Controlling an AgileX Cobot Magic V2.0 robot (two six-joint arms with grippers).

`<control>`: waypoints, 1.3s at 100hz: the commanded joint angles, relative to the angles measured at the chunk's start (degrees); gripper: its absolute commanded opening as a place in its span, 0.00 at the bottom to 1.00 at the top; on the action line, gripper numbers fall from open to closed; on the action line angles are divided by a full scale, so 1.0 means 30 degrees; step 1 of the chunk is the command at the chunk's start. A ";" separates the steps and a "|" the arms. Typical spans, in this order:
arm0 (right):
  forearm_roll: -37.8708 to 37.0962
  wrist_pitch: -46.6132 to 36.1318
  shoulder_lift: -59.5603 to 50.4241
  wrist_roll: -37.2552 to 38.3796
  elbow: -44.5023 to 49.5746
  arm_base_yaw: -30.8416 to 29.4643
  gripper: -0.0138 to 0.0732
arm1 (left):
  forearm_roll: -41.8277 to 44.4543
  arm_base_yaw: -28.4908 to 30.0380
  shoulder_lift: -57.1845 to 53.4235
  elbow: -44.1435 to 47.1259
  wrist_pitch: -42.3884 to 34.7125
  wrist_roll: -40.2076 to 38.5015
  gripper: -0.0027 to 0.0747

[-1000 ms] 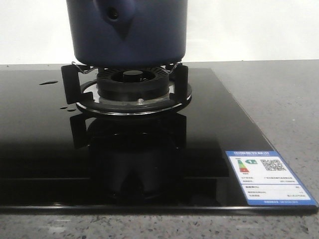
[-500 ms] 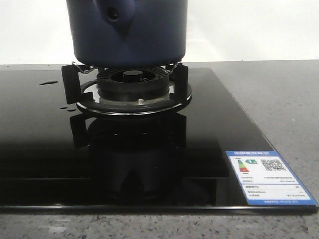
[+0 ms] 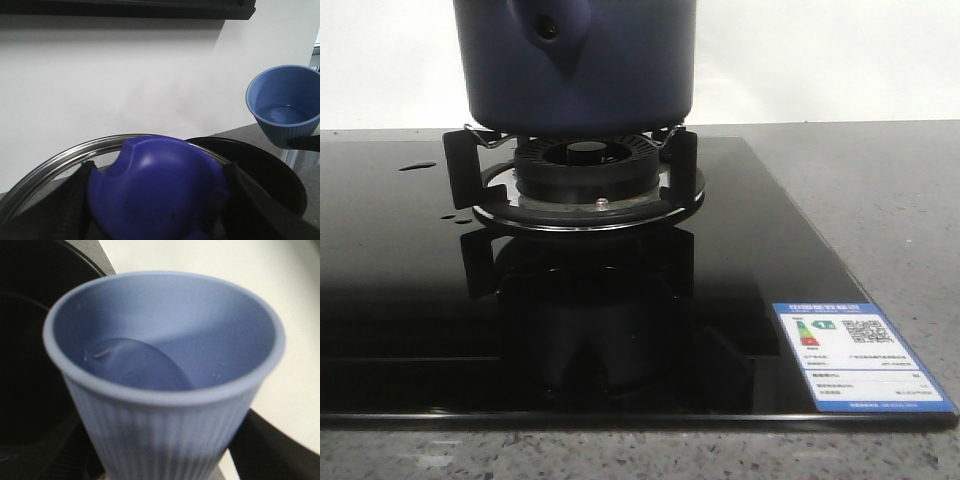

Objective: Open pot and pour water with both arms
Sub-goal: 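Carry the cup with the right gripper over the open pot, then tilt the cup with the right gripper to pour water into the pot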

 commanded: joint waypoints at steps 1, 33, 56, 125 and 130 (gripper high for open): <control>-0.1605 -0.1854 -0.0461 -0.0122 -0.0838 0.0033 0.50 | -0.1611 -0.0150 -0.0309 -0.0679 0.0133 0.0006 0.42; -0.3209 -0.3970 -0.0253 -0.0122 -0.0838 0.0033 0.50 | -0.1611 -0.0150 -0.0309 -0.0679 0.0133 0.0006 0.42; -0.4666 -0.5009 -0.0223 -0.0122 -0.0838 0.0033 0.50 | -0.1611 -0.0150 -0.0309 -0.0679 0.0133 0.0006 0.42; -0.8706 -0.5377 0.0639 -0.0122 -0.0838 0.0033 0.50 | -0.1611 -0.0150 -0.0309 -0.0679 0.0133 0.0006 0.42; -0.8958 -0.5550 0.0674 -0.0122 -0.0838 0.0033 0.50 | -0.1611 -0.0150 -0.0309 -0.0679 0.0133 0.0006 0.42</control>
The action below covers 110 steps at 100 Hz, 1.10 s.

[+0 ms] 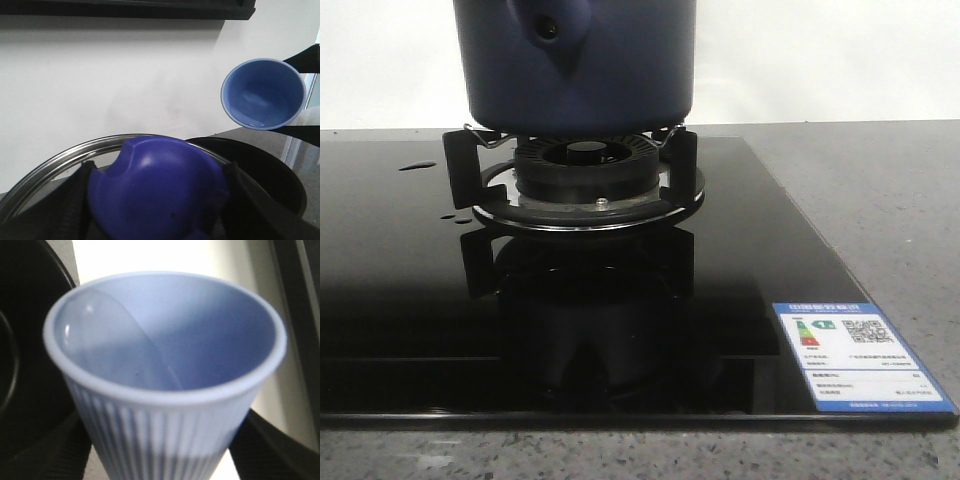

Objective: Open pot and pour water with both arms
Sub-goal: 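Tilt the cup with the right gripper to pour water into the pot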

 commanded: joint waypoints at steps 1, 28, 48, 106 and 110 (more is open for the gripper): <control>-0.1383 -0.1740 -0.0703 -0.0122 -0.0790 -0.0007 0.50 | -0.1611 -0.0150 -0.0309 -0.0679 0.0133 0.0006 0.42; -0.2049 -0.2527 -0.0703 -0.0122 -0.0790 -0.0007 0.50 | -0.1611 -0.0150 -0.0309 -0.0679 0.0133 0.0006 0.42; -0.3231 -0.2527 -0.0703 -0.0122 -0.0790 -0.0007 0.50 | -0.1611 -0.0507 -0.0309 -0.0679 0.0099 0.0006 0.42; -0.6572 -0.2309 -0.0703 -0.0122 -0.0790 -0.0041 0.50 | -0.1611 -0.0671 -0.0309 -0.0679 0.0054 0.0006 0.42; -0.6618 -0.2309 -0.0703 -0.0122 -0.0790 -0.0041 0.50 | -0.1611 -0.0671 -0.0309 -0.0679 0.0054 0.0006 0.42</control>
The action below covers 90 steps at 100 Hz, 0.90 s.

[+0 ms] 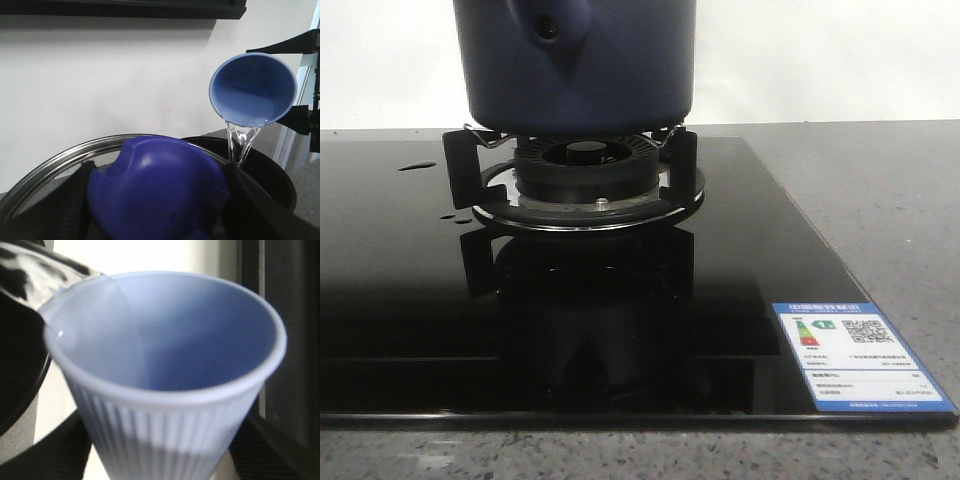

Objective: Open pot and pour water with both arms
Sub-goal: 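Tilt the cup with the right gripper to pour water into the pot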

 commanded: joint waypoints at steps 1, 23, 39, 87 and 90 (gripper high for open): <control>-0.0542 -0.0651 -0.0747 -0.0094 -0.0790 -0.0041 0.50 | -0.1611 -0.0141 -0.0309 -0.0679 0.0054 0.0006 0.42; -0.2932 -0.0553 -0.0747 -0.0094 -0.0790 -0.0041 0.50 | -0.1611 -0.0141 -0.0309 -0.0679 0.0054 0.0006 0.42; -0.5167 -0.0102 -0.0747 -0.0094 -0.0790 -0.0041 0.50 | -0.1611 -0.0141 -0.0309 -0.0679 0.0054 0.0006 0.42; -1.0295 0.0535 -0.0747 -0.0094 -0.0790 -0.0041 0.50 | -0.1611 -0.0141 -0.0309 -0.0679 0.0054 0.0006 0.42; -1.0584 0.0535 -0.0747 -0.0094 -0.0790 -0.0041 0.50 | -0.1611 -0.0141 -0.0309 -0.0679 0.0054 0.0006 0.42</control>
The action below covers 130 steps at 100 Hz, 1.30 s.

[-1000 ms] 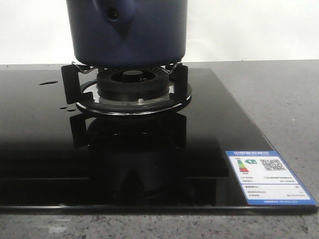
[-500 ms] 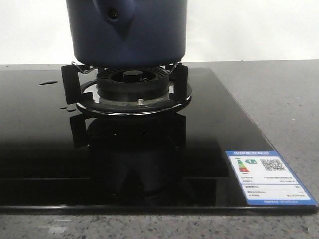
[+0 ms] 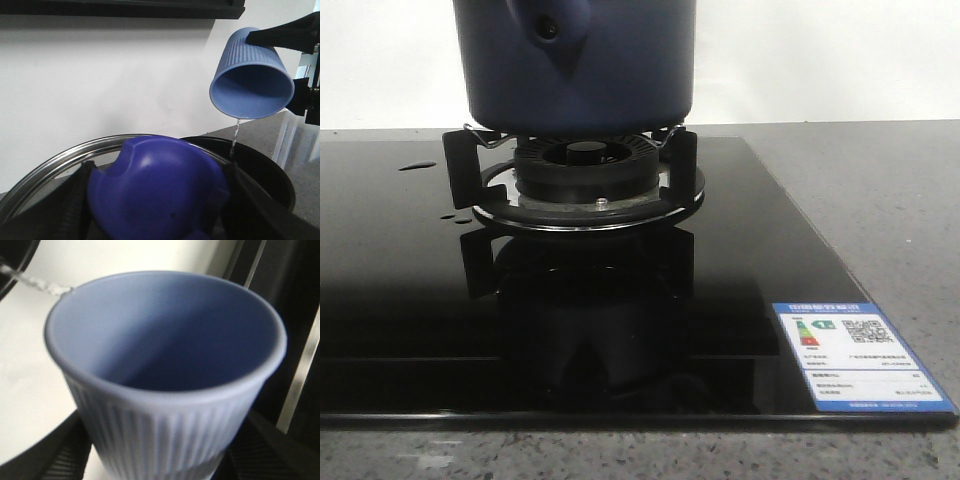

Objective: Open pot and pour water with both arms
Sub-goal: 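Tilt the cup with the right gripper to pour water into the pot, then return the cup upright to the counter with the right gripper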

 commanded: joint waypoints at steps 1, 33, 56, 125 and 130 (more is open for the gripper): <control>-0.1490 0.0154 -0.0747 -0.0082 -0.0747 -0.0041 0.50 | -0.1611 -0.0141 -0.0309 -0.0679 0.0054 0.0006 0.42; -0.2874 0.0120 -0.0747 -0.0082 -0.0747 -0.0041 0.50 | -0.1611 -0.0141 -0.0309 -0.0679 0.0054 0.0006 0.42; 0.0103 0.0454 -0.0747 0.2152 -0.0747 -0.0041 0.50 | -0.1611 -0.0141 -0.0309 -0.0679 0.0054 0.0006 0.42; 0.8118 0.6886 -0.1491 1.1157 -0.0656 0.0931 0.50 | -0.2843 -0.0181 -0.0273 -0.0679 0.0062 0.0006 0.42; 0.8118 0.6796 -0.1972 1.2952 -0.0656 0.0931 0.50 | -0.2843 -0.0181 -0.0273 -0.0679 0.0143 0.0006 0.42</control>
